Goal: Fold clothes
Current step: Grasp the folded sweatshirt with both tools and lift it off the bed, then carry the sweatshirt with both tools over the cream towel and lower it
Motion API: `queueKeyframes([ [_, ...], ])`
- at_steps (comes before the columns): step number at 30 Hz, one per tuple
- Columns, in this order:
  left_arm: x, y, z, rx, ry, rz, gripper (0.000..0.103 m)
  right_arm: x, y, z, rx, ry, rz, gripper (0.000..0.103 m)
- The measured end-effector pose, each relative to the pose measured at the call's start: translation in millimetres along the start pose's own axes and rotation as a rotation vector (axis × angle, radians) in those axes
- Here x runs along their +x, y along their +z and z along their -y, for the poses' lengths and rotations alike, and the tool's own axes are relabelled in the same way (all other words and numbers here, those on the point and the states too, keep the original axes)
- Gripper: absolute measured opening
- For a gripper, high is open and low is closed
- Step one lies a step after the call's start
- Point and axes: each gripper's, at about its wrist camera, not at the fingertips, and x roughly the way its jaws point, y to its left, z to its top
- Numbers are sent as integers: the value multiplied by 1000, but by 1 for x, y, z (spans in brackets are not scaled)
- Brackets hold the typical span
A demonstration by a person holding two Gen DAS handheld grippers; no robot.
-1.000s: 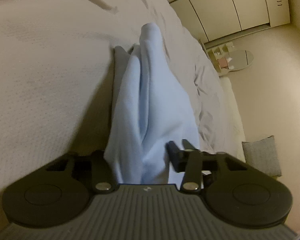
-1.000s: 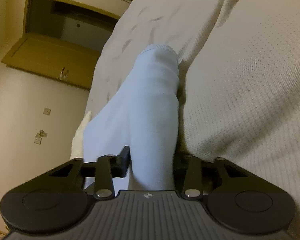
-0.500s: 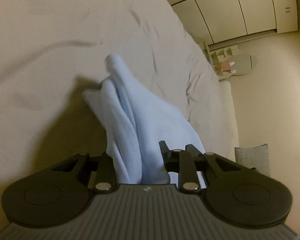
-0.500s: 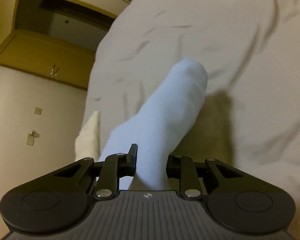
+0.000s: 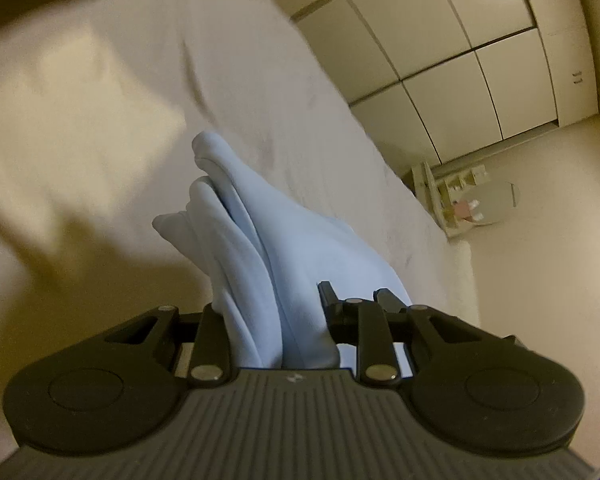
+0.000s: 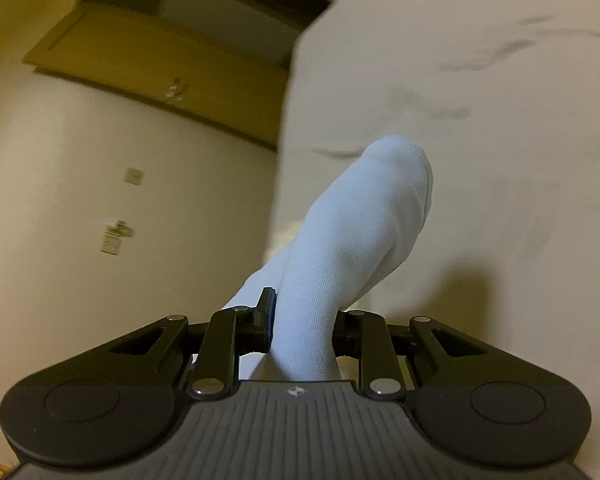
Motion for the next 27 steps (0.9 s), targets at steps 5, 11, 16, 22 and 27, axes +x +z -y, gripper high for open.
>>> queueKeyframes([
  [5, -32, 95, -49, 75, 24, 66, 22, 116, 12, -59, -81, 72, 29, 24],
  [11, -2, 150, -152, 26, 84, 19, 24, 232, 3, -55, -175, 33, 56, 24],
  [16, 27, 138, -216, -51, 141, -52, 29, 301, -32, 14, -68, -166, -125, 38],
  [22, 22, 116, -255, -124, 131, -73, 33, 276, -41, 31, 13, -183, -128, 55],
  [27, 14, 109, -244, -92, 163, -72, 33, 263, -40, 23, -45, -189, -135, 39],
])
